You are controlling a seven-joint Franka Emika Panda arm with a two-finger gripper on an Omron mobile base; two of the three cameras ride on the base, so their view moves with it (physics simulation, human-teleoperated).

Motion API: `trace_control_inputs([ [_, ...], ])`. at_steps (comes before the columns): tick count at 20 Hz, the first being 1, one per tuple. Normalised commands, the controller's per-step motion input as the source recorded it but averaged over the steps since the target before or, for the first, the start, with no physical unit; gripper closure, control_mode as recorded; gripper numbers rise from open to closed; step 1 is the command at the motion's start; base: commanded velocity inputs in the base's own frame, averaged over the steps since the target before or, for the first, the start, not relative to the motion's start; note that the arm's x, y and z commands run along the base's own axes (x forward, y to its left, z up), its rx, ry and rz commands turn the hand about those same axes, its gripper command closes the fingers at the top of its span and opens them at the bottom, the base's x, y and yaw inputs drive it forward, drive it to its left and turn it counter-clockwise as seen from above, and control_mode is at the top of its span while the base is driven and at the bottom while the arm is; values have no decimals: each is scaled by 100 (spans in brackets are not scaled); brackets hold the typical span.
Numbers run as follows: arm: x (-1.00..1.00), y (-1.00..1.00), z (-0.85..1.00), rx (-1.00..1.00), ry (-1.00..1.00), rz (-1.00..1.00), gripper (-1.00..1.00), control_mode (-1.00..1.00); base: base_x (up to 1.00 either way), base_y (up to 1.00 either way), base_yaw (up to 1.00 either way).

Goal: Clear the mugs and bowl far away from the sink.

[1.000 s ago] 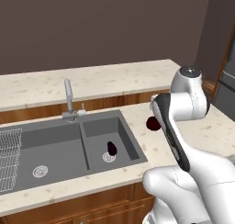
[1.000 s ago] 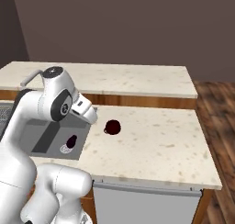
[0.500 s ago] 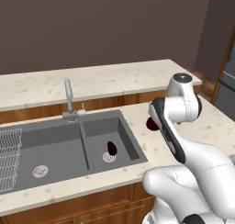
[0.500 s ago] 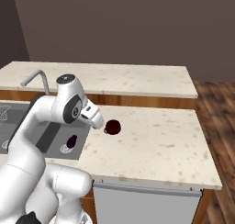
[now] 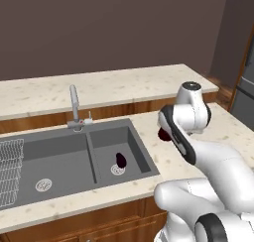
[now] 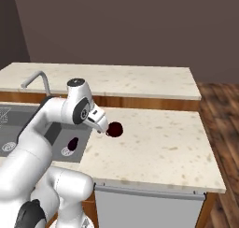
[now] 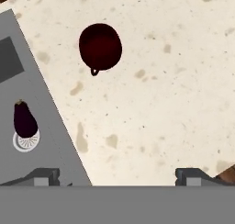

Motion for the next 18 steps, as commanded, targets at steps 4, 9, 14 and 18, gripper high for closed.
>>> trace_control_inputs([
  [4,28,-1,-2,5,7,0,-100,-100,0,0,0],
  [9,38,0,-1,1,1,0,-100,-100,0,0,0],
  [14,38,0,-6,0,0,0,-100,-100,0,0,0],
  [18,24,-2,-15,0,0,0,-100,-100,0,0,0],
])
